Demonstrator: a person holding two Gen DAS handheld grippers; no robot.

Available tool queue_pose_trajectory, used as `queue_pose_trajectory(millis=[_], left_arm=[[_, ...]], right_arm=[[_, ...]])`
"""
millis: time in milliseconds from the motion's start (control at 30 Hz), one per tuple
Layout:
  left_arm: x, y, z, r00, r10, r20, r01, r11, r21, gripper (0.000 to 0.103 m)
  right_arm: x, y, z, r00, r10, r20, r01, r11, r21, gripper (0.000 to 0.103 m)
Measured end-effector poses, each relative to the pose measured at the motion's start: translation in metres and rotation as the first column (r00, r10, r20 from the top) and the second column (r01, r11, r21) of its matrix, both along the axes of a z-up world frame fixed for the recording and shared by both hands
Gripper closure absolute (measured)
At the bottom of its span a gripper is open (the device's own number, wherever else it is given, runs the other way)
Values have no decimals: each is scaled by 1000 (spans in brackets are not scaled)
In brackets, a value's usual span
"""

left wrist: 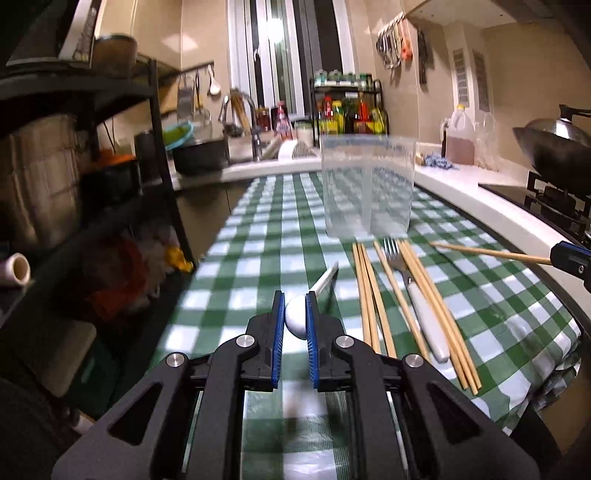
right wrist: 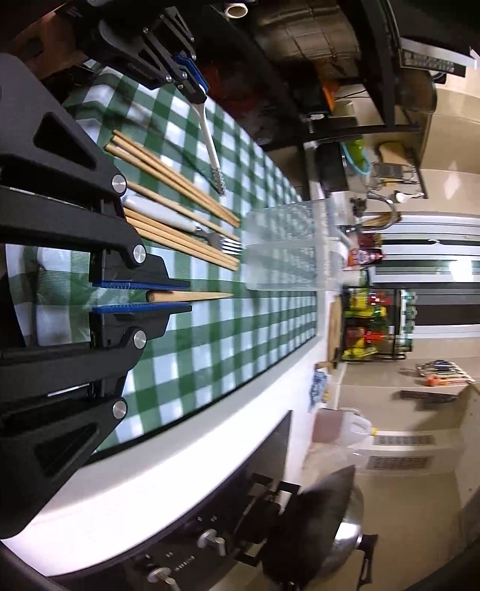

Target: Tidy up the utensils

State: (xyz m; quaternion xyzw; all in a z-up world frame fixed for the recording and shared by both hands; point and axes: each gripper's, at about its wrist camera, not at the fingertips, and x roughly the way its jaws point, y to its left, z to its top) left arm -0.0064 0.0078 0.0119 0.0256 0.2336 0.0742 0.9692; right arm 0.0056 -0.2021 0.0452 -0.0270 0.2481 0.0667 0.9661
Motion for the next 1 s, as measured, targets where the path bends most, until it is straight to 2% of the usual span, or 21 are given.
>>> queue_pose_trajectory(millis=[233,400,733,1000], left_arm=[[-5,0,29,996,-20,85,18,999,28,91],[0,0,45,993,-44,107,43,999,14,91],[23,11,83,987,-87,134,91,996,-24,91],[38,20,108,983,-107,148,114,993,-42,91]], right_arm=[[-7,-7,18,997,2,74,-4,1000,21,97],[-11,-11,31,995,17,103,-21,999,39,97],[11,-16,56,998,45,35,-48,996,77,97],[36,-14,82,998,45,38,-48,996,78,96]])
